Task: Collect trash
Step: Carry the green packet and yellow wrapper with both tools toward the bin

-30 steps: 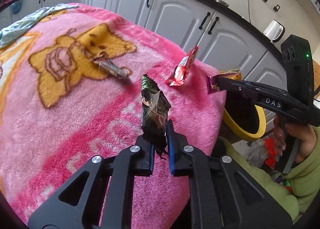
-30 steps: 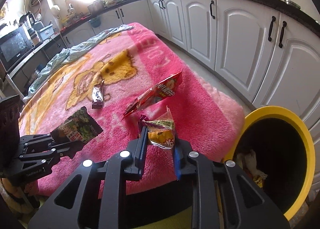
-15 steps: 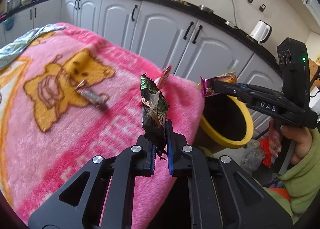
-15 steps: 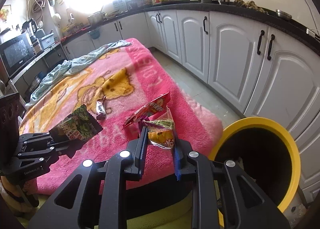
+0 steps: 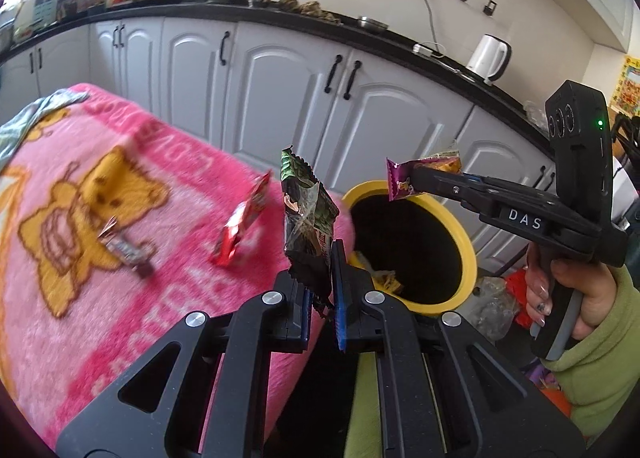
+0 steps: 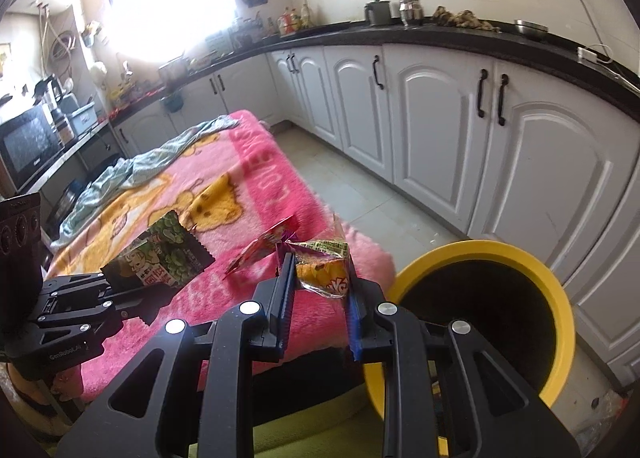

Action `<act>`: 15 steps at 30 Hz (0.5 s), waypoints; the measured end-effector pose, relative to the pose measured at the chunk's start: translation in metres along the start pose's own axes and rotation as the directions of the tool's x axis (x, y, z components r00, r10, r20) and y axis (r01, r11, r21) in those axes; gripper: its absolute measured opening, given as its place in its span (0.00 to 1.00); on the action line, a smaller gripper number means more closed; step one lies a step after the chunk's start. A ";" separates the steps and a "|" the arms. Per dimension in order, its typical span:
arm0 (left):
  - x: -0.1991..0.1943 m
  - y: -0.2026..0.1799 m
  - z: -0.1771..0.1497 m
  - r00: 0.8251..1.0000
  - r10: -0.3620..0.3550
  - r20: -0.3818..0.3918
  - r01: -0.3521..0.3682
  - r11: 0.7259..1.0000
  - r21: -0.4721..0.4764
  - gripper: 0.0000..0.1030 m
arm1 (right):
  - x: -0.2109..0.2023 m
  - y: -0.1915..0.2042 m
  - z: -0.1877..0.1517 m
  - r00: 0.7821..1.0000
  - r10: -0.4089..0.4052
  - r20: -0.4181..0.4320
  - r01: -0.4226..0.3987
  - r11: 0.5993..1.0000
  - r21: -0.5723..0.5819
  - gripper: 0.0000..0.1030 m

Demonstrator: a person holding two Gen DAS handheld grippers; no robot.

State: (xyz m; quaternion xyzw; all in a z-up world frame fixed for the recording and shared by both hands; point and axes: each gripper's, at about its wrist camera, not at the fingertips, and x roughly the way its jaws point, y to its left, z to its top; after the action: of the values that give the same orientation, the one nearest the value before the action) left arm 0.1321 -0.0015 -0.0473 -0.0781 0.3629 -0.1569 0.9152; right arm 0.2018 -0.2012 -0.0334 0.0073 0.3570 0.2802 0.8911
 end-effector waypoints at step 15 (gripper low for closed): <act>0.037 -0.062 0.028 0.997 -0.075 -0.013 0.076 0.990 0.119 0.05 | -0.052 -0.073 -0.007 0.990 -0.112 0.081 0.100 0.985 0.141 0.21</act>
State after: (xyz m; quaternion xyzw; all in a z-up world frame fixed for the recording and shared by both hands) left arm 0.1623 -0.0713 -0.0348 -0.0362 0.3535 -0.2134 0.9101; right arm 0.2021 -0.2902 -0.0213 0.0618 0.3355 0.2068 0.9170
